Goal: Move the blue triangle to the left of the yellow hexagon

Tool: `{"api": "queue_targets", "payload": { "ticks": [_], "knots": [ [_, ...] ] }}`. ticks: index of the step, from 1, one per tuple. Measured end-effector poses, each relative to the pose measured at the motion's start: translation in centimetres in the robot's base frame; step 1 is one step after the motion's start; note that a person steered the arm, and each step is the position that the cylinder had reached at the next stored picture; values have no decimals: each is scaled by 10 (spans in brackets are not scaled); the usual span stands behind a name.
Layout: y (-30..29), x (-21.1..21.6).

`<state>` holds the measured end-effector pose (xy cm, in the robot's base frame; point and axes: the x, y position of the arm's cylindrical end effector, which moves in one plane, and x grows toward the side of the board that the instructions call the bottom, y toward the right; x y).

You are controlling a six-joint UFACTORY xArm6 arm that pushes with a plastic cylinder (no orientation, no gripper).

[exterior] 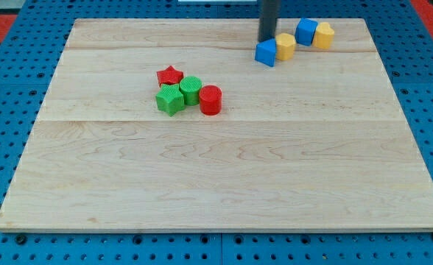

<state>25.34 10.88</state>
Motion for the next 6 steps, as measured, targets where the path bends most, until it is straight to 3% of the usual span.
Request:
{"api": "queue_targets", "payload": {
  "ticks": [1, 3, 4, 6],
  "knots": [
    [6, 0],
    [-90, 2],
    [-79, 48],
    [12, 48]
  ]
}}
